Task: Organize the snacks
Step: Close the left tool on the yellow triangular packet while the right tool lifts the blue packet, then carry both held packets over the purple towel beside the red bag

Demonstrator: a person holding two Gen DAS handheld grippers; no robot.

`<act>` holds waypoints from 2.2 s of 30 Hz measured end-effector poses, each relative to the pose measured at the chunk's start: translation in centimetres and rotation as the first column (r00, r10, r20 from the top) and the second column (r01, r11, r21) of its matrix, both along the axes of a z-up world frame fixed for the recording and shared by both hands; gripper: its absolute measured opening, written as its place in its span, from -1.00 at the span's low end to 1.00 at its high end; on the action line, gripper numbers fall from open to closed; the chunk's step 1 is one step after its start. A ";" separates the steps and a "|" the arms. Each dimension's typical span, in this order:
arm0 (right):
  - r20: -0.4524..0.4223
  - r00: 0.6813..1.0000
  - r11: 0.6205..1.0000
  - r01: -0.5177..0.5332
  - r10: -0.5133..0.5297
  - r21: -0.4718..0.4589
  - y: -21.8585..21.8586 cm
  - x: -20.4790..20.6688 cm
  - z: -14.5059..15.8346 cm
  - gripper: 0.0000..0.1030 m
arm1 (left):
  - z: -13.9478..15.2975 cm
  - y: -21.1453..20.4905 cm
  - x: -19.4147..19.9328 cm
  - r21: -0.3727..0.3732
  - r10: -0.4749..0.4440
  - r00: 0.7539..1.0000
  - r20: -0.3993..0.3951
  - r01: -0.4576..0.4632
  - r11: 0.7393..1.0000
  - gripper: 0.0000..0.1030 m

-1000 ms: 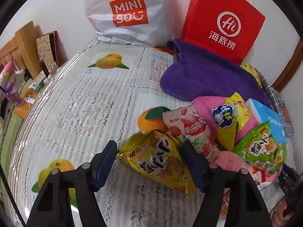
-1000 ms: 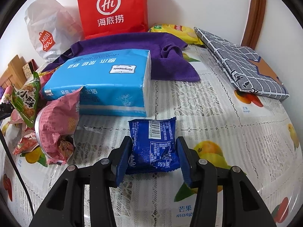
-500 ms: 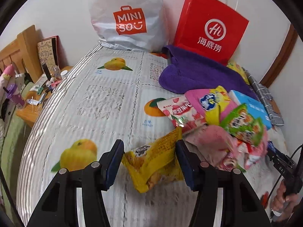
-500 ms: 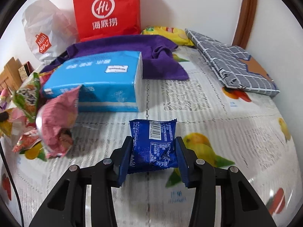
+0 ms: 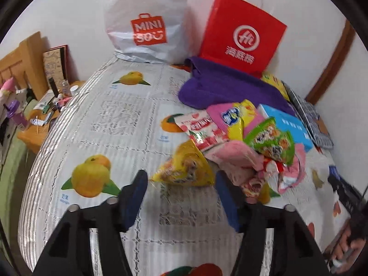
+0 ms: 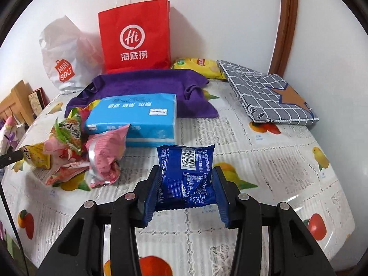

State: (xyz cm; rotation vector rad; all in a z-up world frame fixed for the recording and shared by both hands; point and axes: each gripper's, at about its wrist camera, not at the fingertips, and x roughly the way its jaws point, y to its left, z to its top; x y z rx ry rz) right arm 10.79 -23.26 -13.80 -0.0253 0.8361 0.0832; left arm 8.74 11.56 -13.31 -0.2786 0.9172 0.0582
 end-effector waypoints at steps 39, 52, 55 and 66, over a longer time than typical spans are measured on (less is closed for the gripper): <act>0.055 0.997 0.998 -0.057 0.057 0.005 -0.2 3.6 3.1 -0.12 | 5.8 -7.5 2.2 0.006 -0.230 0.971 0.058 0.230 0.973 -0.05; 0.155 0.982 0.994 -0.110 0.109 -0.007 1.9 11.4 9.3 -0.12 | 11.1 -11.4 10.0 0.051 -0.275 0.953 0.129 0.271 0.961 -0.05; 0.170 0.980 0.994 -0.109 0.108 -0.003 2.3 14.1 10.3 -0.12 | 12.1 -10.8 12.5 0.052 -0.255 0.956 0.144 0.250 0.967 -0.05; 0.174 0.974 0.989 -0.149 0.147 0.003 4.5 22.4 11.2 -0.12 | 13.2 -8.3 21.0 0.062 -0.203 0.968 0.145 0.196 0.979 -0.05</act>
